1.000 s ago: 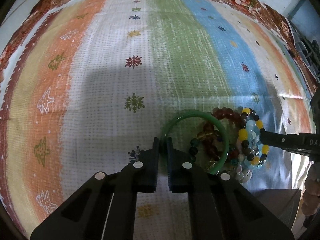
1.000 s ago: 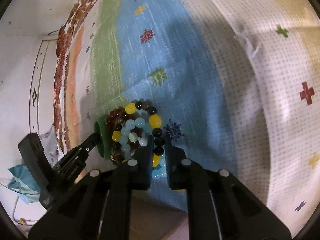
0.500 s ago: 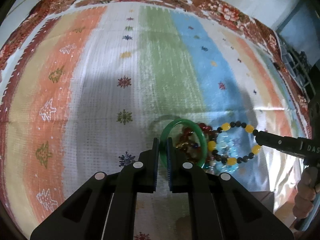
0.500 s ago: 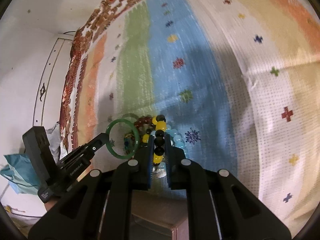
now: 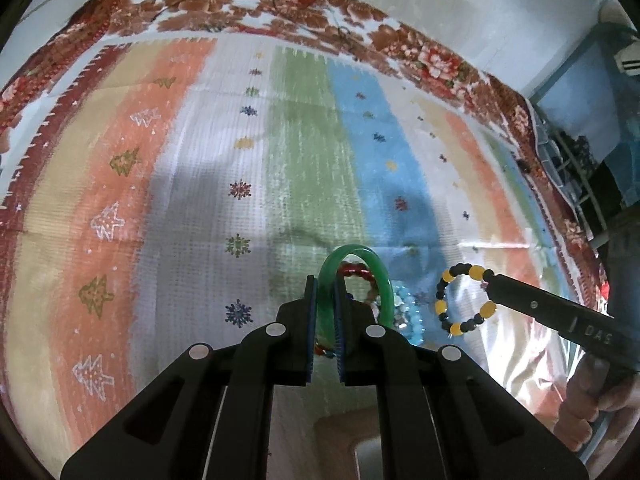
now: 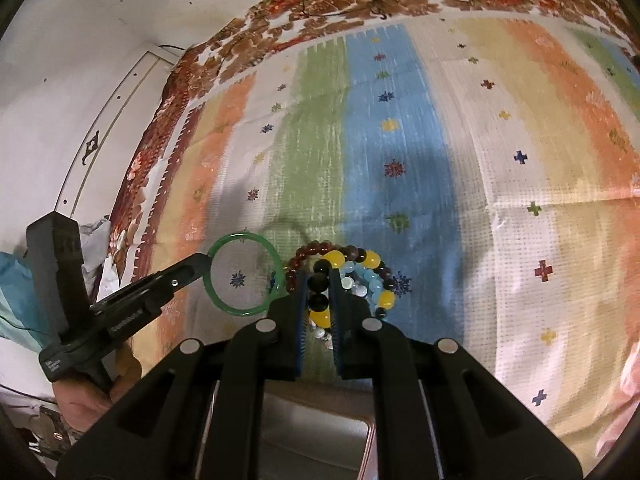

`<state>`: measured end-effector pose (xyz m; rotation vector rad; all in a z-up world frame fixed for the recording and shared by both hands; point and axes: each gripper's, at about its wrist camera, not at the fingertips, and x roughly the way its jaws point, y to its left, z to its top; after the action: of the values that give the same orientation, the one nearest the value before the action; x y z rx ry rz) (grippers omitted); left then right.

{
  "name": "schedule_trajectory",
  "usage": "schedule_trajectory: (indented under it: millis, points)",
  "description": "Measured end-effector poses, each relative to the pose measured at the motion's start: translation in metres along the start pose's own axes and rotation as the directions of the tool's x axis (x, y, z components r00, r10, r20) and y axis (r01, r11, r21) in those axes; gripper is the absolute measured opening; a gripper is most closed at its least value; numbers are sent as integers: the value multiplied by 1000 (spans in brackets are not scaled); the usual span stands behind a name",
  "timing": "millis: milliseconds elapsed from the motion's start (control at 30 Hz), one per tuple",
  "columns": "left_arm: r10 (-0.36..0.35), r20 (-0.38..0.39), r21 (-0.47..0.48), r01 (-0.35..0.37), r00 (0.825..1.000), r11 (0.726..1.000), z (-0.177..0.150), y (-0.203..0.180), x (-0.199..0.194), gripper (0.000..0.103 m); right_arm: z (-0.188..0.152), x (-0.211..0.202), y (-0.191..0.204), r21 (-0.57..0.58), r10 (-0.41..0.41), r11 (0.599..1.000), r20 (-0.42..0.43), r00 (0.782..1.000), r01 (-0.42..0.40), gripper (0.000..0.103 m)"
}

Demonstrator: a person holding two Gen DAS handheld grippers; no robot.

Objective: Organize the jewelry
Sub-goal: 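Lift both held bracelets and carry them over the silver box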

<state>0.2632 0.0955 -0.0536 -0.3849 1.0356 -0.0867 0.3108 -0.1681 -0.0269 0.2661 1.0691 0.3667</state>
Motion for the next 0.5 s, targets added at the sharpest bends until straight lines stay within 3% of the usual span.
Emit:
schedule_trajectory:
  millis: [267, 500]
  points:
    - [-3, 64, 65, -1, 998, 998, -11, -18, -33, 7, -15, -29, 12, -38, 15, 999, 48, 999, -14, 12]
    - [-23, 91, 95, 14, 996, 995, -28, -26, -56, 7, -35, -53, 35, -124, -18, 992, 89, 996, 30, 11]
